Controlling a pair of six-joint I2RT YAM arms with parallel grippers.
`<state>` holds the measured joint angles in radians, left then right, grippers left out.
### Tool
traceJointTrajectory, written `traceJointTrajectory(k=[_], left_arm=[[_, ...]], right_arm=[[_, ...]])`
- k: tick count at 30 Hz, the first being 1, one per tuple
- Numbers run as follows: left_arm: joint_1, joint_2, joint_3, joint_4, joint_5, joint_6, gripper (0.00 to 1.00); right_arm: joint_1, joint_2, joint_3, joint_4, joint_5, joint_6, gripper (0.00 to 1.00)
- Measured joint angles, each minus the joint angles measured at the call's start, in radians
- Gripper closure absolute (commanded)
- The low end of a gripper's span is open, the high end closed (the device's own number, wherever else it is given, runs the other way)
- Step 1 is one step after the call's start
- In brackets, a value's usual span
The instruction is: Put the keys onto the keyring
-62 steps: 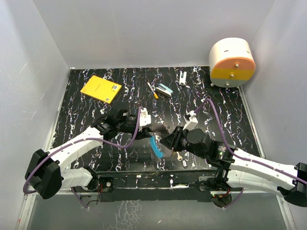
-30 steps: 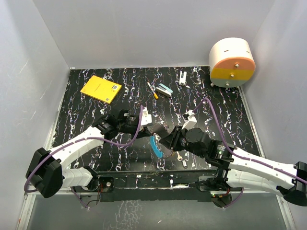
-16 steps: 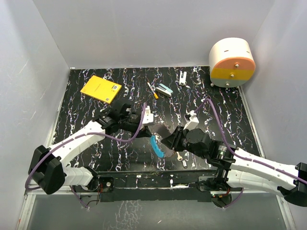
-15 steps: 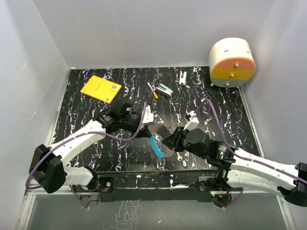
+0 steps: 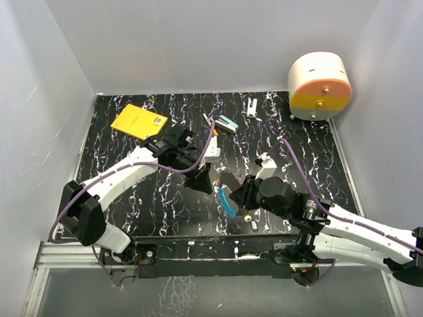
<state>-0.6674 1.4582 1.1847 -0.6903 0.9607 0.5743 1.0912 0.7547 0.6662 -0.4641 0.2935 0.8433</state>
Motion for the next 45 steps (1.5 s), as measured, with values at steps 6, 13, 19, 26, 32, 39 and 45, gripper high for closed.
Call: traceJointTrajectory(k=[6,13,19,26,32,39,45], left_arm=[[0.07,0.05,0.129,-0.041,-0.022,-0.017,0.97],[0.188,-0.009,0.232,0.068,-0.141,-0.039,0.84],[0.263,-0.148,0.12,0.212,-0.257,-0.206,0.81],[0.406,-0.257,0.032,0.291,-0.509,-0.327,0.76],[0.55,-0.174,0.075,0.322,-0.575,-0.425,0.7],[0.675,-0.076,0.08,0.371,-0.573,-0.492,0.66],[0.771,-0.03,0.165,0.422,-0.528,-0.523,0.63]], right_arm=[[-0.001,0.003,0.05,-0.008,-0.035,-0.067,0.92],[-0.066,0.051,0.183,-0.02,-0.095,-0.089,0.92],[-0.104,0.216,0.221,0.119,-0.102,-0.185,0.92],[-0.09,0.522,0.224,0.145,0.0,-0.415,0.92],[0.027,0.666,0.243,0.157,0.229,-0.581,0.92],[0.185,0.855,0.273,0.145,0.421,-0.593,0.76],[0.302,1.065,0.434,0.029,0.561,-0.499,0.66]])
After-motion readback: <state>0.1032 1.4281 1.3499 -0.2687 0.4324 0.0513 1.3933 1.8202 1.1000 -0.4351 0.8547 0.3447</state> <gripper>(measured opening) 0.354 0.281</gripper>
